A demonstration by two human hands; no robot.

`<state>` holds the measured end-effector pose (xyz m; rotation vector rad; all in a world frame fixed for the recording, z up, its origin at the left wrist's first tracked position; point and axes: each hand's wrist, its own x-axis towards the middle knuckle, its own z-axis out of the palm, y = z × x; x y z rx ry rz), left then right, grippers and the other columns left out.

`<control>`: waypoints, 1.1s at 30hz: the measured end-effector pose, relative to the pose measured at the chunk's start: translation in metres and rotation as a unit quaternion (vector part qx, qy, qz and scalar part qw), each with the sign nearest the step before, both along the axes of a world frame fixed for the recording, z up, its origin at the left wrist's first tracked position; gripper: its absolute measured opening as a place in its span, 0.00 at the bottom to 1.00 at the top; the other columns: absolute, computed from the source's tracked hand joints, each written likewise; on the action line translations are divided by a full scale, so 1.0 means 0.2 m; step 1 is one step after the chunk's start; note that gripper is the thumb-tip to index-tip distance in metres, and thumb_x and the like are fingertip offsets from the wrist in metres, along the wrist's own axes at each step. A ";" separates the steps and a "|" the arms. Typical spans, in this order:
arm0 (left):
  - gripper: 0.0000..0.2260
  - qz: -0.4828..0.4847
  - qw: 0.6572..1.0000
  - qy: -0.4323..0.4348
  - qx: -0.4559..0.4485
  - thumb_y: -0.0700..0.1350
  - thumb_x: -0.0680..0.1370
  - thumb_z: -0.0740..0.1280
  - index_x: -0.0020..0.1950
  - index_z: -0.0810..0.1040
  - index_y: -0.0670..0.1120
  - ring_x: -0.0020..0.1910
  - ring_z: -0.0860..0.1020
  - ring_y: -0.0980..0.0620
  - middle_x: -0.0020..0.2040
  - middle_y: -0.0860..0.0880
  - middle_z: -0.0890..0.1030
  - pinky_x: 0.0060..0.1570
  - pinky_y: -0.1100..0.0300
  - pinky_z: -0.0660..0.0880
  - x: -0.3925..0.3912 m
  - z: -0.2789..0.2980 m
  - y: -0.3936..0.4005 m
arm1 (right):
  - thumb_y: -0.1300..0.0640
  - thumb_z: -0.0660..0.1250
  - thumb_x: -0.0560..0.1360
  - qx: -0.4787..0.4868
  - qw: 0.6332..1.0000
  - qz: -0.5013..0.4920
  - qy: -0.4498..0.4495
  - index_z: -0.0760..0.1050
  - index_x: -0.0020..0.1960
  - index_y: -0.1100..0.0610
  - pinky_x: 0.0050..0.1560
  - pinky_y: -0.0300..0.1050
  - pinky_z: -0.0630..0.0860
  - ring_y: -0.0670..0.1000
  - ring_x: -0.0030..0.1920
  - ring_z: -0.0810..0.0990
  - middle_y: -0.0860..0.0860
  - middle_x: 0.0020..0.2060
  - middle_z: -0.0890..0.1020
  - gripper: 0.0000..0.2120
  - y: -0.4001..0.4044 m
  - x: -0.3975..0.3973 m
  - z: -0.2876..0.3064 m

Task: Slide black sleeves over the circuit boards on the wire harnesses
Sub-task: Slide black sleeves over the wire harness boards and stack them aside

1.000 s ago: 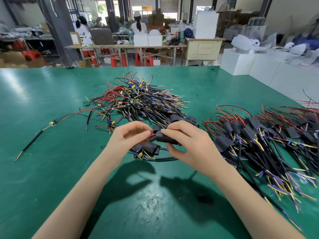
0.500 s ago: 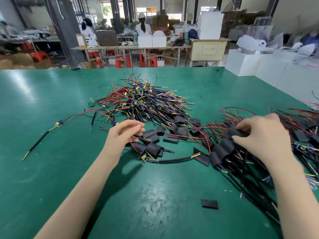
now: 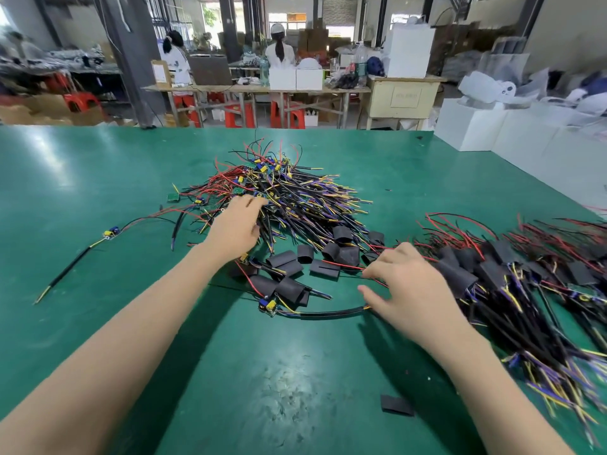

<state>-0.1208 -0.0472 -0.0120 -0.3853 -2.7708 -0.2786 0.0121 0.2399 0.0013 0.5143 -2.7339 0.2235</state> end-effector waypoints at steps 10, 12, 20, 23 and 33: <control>0.34 -0.009 0.975 -0.025 -0.222 0.32 0.77 0.62 0.79 0.54 0.50 0.72 0.60 0.41 0.77 0.42 0.55 0.57 0.52 0.71 -0.11 -0.07 0.09 | 0.42 0.59 0.77 0.068 0.994 0.062 -0.053 0.77 0.60 0.49 0.59 0.44 0.68 0.52 0.60 0.67 0.46 0.53 0.77 0.17 -0.07 0.01 -0.06; 0.25 0.002 0.971 0.039 -0.237 0.36 0.78 0.63 0.74 0.64 0.47 0.67 0.65 0.42 0.71 0.42 0.66 0.58 0.51 0.68 -0.12 -0.07 0.10 | 0.42 0.59 0.77 0.068 0.995 0.060 -0.047 0.77 0.59 0.50 0.59 0.45 0.68 0.52 0.59 0.67 0.46 0.53 0.77 0.17 -0.06 0.00 -0.07; 0.06 0.000 0.984 0.062 -0.165 0.42 0.80 0.63 0.55 0.73 0.41 0.58 0.73 0.43 0.53 0.44 0.79 0.54 0.53 0.66 -0.03 -0.06 0.05 | 0.42 0.59 0.77 0.066 0.996 0.013 -0.056 0.77 0.59 0.48 0.57 0.44 0.68 0.51 0.59 0.68 0.46 0.54 0.77 0.17 0.00 -0.03 -0.07; 0.04 -0.001 0.991 0.134 -0.019 0.40 0.80 0.64 0.51 0.74 0.40 0.45 0.77 0.40 0.42 0.42 0.81 0.47 0.49 0.70 0.03 -0.01 0.03 | 0.44 0.61 0.77 0.049 0.998 -0.002 -0.040 0.78 0.57 0.49 0.54 0.45 0.67 0.52 0.58 0.70 0.47 0.52 0.78 0.15 0.00 -0.05 -0.08; 0.04 -0.104 0.935 0.086 0.328 0.40 0.77 0.70 0.46 0.81 0.49 0.30 0.72 0.48 0.33 0.50 0.79 0.33 0.56 0.68 0.45 0.08 -0.03 | 0.57 0.62 0.79 -0.047 0.993 0.082 -0.077 0.73 0.67 0.55 0.63 0.49 0.68 0.53 0.64 0.72 0.50 0.63 0.77 0.17 -0.07 -0.11 -0.21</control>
